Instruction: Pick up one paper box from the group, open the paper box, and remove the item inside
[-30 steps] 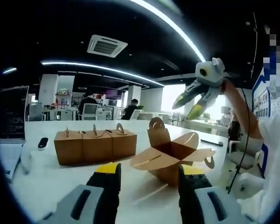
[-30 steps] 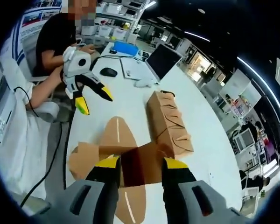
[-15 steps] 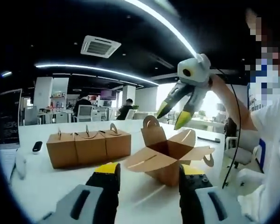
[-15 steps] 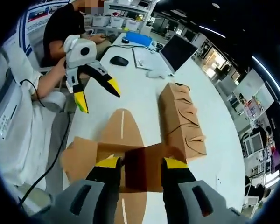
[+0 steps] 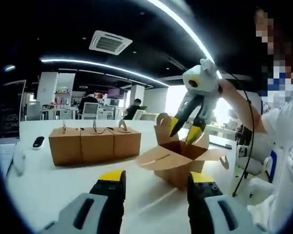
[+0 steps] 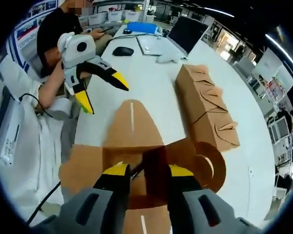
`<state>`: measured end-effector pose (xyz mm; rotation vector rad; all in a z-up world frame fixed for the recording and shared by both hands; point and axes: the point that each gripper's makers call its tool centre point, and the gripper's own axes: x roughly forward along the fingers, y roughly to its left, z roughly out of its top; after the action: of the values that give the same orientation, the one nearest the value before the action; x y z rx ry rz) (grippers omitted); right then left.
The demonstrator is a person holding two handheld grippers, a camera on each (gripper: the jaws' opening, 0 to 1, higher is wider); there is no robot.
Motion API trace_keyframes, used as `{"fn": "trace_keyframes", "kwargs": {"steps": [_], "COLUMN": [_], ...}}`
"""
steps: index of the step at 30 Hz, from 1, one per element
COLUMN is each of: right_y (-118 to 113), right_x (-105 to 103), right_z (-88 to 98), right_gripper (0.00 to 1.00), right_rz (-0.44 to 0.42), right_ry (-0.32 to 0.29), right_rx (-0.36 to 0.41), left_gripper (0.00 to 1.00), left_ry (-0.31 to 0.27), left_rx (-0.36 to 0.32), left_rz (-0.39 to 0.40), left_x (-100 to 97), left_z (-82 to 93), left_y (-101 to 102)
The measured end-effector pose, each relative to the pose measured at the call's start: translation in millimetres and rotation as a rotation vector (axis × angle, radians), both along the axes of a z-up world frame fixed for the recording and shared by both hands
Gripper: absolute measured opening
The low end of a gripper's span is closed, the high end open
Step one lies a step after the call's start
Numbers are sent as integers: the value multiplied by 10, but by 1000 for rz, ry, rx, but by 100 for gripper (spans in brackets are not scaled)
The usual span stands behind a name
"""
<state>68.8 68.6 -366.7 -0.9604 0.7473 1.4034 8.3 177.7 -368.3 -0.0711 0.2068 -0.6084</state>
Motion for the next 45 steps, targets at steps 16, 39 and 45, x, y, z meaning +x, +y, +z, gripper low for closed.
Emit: {"fn": "trace_keyframes", "kwargs": {"steps": [16, 39, 45], "right_y": [-12, -23, -11], "right_x": [-20, 74, 105], "right_z": [-623, -897, -907], "right_gripper": [24, 13, 11], "right_rz": [-127, -196, -206], "right_ry": [124, 130, 124], "right_rx": [-144, -198, -194], "left_gripper": [52, 52, 52], "left_ry": [-22, -32, -31], "left_rx": [26, 12, 16], "left_rz": [-61, -87, -86], "left_x": [-10, -20, -12], "left_z": [-11, -10, -18], "left_y": [-202, -280, -275]}}
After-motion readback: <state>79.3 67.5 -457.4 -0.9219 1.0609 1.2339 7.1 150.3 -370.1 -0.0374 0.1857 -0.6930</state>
